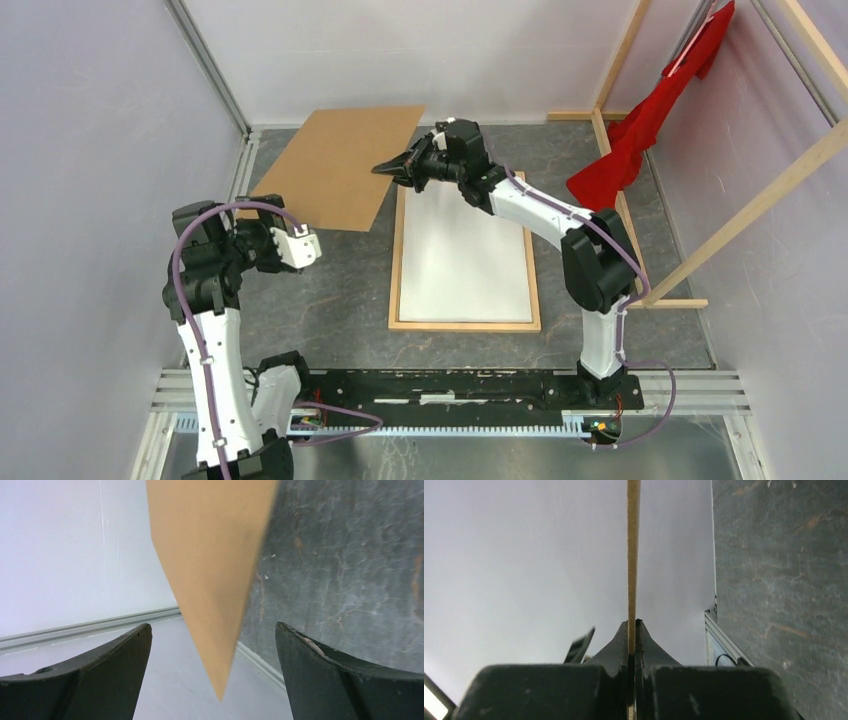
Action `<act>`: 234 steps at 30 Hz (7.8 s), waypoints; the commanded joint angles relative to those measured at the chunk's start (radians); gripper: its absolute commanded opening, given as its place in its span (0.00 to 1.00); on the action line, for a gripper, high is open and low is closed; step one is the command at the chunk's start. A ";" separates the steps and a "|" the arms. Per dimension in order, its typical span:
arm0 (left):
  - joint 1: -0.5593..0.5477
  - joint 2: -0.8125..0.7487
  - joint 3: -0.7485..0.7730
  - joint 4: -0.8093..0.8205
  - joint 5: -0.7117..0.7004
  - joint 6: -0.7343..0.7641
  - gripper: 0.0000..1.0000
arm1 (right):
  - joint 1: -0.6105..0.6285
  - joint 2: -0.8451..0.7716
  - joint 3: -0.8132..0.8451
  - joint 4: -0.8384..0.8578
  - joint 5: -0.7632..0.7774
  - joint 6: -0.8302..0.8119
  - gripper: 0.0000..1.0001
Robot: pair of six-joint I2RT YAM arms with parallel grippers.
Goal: Put the photo into the frame
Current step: Turn over the photo frame item at the center of the board, then place the photo frame item in the photo frame.
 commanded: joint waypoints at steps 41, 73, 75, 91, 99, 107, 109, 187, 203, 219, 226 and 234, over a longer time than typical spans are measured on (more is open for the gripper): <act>0.002 -0.030 -0.083 0.468 0.070 -0.067 0.02 | -0.023 -0.163 0.094 -0.282 -0.407 -0.667 0.68; 0.001 0.160 0.246 -0.002 0.167 0.037 0.02 | 0.072 -0.576 -0.430 -0.011 -0.255 -2.031 0.84; 0.001 0.157 0.249 -0.002 0.172 0.025 0.02 | 0.090 -0.559 -0.425 0.004 -0.240 -2.032 0.82; 0.001 0.159 0.244 -0.008 0.182 0.011 0.02 | 0.116 -0.422 -0.343 0.055 -0.121 -1.979 0.25; 0.001 0.144 0.202 0.169 0.199 -0.249 0.65 | 0.115 -0.421 -0.336 0.161 -0.051 -1.865 0.00; 0.003 0.141 0.159 0.516 0.192 -0.685 1.00 | 0.112 -0.417 -0.307 0.225 0.035 -1.759 0.00; 0.003 0.148 0.169 0.587 0.197 -0.800 1.00 | 0.108 -0.413 -0.299 0.252 0.048 -1.712 0.00; -0.234 0.669 0.079 0.283 -0.166 -1.104 1.00 | -0.666 -0.331 -0.914 0.724 -0.251 -0.289 0.00; -0.234 0.670 0.051 0.311 -0.204 -1.121 1.00 | -0.647 -0.254 -0.916 0.805 -0.211 -0.261 0.00; -0.234 0.708 0.009 0.342 -0.257 -1.120 1.00 | -0.640 -0.219 -0.912 0.781 -0.201 -0.299 0.00; -0.234 0.714 0.023 0.344 -0.251 -1.130 1.00 | -0.640 -0.215 -0.911 0.781 -0.202 -0.304 0.00; -0.234 0.736 -0.001 0.344 -0.261 -1.127 1.00 | -0.639 -0.214 -0.905 0.784 -0.206 -0.312 0.00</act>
